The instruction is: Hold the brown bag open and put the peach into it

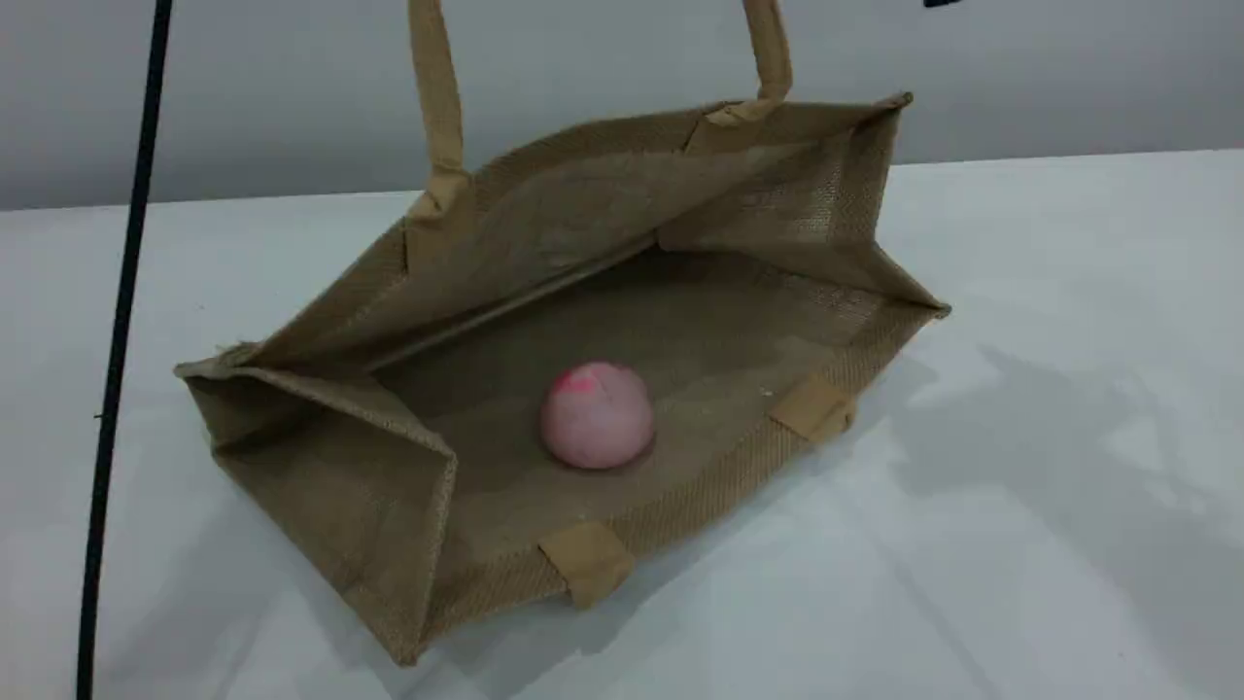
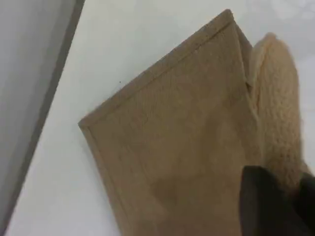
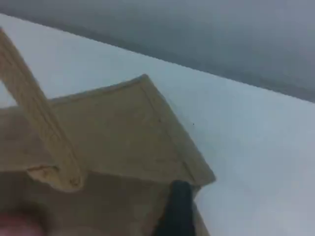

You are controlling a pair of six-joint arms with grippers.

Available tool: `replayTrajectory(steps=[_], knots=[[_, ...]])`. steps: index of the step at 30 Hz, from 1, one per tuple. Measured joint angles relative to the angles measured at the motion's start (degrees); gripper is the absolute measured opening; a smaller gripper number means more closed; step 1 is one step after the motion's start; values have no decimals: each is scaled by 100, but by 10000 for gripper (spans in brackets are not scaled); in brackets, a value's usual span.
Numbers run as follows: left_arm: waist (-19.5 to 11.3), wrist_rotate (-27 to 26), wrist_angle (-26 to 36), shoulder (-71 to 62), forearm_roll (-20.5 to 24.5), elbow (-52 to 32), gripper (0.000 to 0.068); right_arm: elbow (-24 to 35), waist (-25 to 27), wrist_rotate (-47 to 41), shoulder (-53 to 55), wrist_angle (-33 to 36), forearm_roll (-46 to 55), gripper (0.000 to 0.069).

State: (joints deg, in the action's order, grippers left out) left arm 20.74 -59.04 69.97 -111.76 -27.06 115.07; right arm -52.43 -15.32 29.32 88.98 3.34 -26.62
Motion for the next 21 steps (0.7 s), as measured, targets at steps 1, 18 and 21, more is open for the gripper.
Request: replayTrajectory(steps=[1, 18, 21], knots=[[0, 160, 0, 0, -6, 0, 148, 0, 0, 0, 0, -6, 0, 575], [-5, 2478, 11, 782, 1649, -5, 461, 0, 0, 257, -1370, 1140, 153, 575], [-5, 3117, 15, 1093, 2161, -5, 461, 0, 0, 233, -1939, 1611, 153, 575]])
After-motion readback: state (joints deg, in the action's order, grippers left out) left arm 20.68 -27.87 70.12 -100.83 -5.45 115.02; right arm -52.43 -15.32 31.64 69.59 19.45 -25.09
